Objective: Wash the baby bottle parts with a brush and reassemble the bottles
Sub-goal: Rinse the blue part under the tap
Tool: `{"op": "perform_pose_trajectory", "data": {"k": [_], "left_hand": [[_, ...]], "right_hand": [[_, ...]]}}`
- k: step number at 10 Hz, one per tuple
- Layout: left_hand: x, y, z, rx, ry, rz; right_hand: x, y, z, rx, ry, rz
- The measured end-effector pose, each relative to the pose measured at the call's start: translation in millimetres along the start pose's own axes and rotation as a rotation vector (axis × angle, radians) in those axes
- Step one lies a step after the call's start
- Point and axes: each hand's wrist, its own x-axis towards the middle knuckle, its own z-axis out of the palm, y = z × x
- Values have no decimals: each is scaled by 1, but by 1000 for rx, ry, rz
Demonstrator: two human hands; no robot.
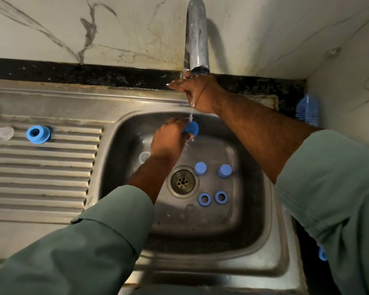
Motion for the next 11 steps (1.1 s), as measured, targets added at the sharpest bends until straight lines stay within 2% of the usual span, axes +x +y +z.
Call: {"op": "perform_pose_trajectory", "data": {"k": [1, 2, 3, 4, 5, 6, 8, 9, 11], "left_hand": [[-1, -5, -3, 28, -7, -9], [-4, -9, -6, -51, 25, -72], [-9, -11, -5, -294, 80, -183], [-12, -2, -5, -736, 151, -391], [-8, 7, -3, -1155, 169, -685], [2, 6, -1, -1441, 91, -862], [10, 8, 5, -1548, -108, -912], [11, 8, 7, -1565, -181, -911], [14, 10, 11, -1627, -143, -905]], "right_hand": [[1, -3, -1, 1, -2, 27], [1, -3, 0, 10, -1, 44], [2, -2, 1, 27, 15, 59], [3, -2, 5, 36, 24, 27], [3, -2, 6, 60, 6, 38], [4, -10, -1, 370, 22, 213], [-5, -31, -15, 1066, 63, 410], [-7, -36, -18, 1319, 67, 503], [-6, -35, -19, 1389, 58, 497]]}}
